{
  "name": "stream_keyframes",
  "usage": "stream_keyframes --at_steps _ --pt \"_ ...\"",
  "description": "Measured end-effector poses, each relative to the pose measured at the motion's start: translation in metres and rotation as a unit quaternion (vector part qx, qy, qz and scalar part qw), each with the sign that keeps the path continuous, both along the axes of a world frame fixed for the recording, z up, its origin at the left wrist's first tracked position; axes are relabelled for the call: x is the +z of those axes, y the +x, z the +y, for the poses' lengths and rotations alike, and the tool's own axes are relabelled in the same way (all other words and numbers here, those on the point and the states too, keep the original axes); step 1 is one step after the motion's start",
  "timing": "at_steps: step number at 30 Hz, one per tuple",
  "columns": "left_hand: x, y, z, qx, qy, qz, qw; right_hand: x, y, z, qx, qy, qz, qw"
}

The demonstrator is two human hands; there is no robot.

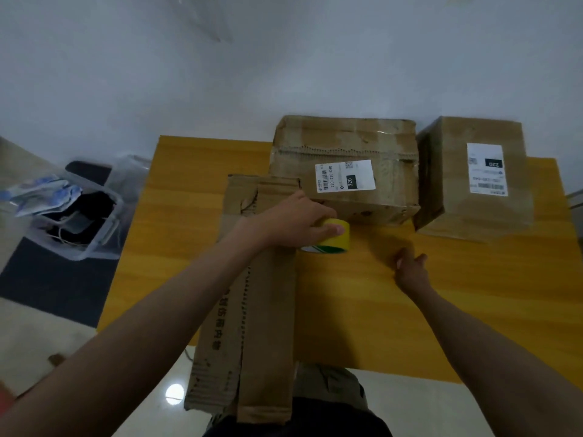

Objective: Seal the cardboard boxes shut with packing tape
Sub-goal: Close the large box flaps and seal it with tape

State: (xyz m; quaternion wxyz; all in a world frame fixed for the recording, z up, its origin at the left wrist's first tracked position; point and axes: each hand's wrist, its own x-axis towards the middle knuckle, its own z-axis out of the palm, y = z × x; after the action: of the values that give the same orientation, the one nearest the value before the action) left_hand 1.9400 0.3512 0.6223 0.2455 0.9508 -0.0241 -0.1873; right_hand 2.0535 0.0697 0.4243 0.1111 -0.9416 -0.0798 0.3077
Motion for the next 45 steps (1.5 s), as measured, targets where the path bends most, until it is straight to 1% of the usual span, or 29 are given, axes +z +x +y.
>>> stream_keyframes --at_steps 4,6,7,9,11,14,17,19,21,24,27,30,34,38,45 --pt "0.005 0.01 0.006 -0.012 -0.027 0.036 0.999 0.0 -0.009 0.006 0.018 0.029 -0.004 0.999" --pt "0.01 0.018 0.009 -0.019 -0.053 0.072 0.996 0.009 -0.012 0.012 -0.013 0.074 -0.003 0.997" --pt "0.013 0.023 0.011 -0.028 -0.062 0.094 0.993 0.015 -0.015 0.017 -0.045 0.117 -0.015 0.992" --pt "0.019 0.034 0.014 -0.055 -0.062 0.138 0.987 0.035 -0.02 0.028 -0.099 0.21 -0.054 0.971" --pt "0.024 0.043 0.018 -0.079 -0.055 0.177 0.979 0.067 -0.032 0.04 -0.117 0.299 -0.095 0.942" --pt "0.03 0.055 0.019 -0.093 -0.038 0.201 0.974 0.125 -0.051 0.057 -0.146 0.417 -0.094 0.892" --pt "0.028 0.058 0.02 -0.104 -0.029 0.205 0.973 0.164 -0.067 0.068 -0.175 0.48 -0.099 0.854" --pt "0.027 0.058 0.022 -0.095 -0.041 0.205 0.973 0.183 -0.081 0.072 -0.198 0.513 -0.108 0.828" --pt "0.028 0.056 0.023 -0.087 -0.058 0.21 0.972 0.197 -0.098 0.077 -0.197 0.533 -0.102 0.817" --pt "0.034 0.052 0.021 -0.094 -0.063 0.191 0.975 0.206 -0.125 0.089 -0.155 0.523 -0.104 0.831" --pt "0.038 0.047 0.019 -0.092 -0.061 0.169 0.979 0.205 -0.143 0.109 -0.126 0.497 -0.141 0.847" --pt "0.037 0.041 0.022 -0.059 -0.099 0.165 0.98 0.201 -0.153 0.129 -0.131 0.476 -0.171 0.853" --pt "0.037 0.039 0.023 -0.045 -0.109 0.172 0.978 0.197 -0.153 0.143 -0.11 0.441 -0.227 0.861" --pt "0.036 0.039 0.021 -0.04 -0.126 0.17 0.977 0.193 -0.15 0.152 -0.097 0.388 -0.26 0.879" --pt "0.034 0.04 0.025 -0.052 -0.114 0.175 0.977 0.191 -0.148 0.164 -0.096 0.378 -0.272 0.88"
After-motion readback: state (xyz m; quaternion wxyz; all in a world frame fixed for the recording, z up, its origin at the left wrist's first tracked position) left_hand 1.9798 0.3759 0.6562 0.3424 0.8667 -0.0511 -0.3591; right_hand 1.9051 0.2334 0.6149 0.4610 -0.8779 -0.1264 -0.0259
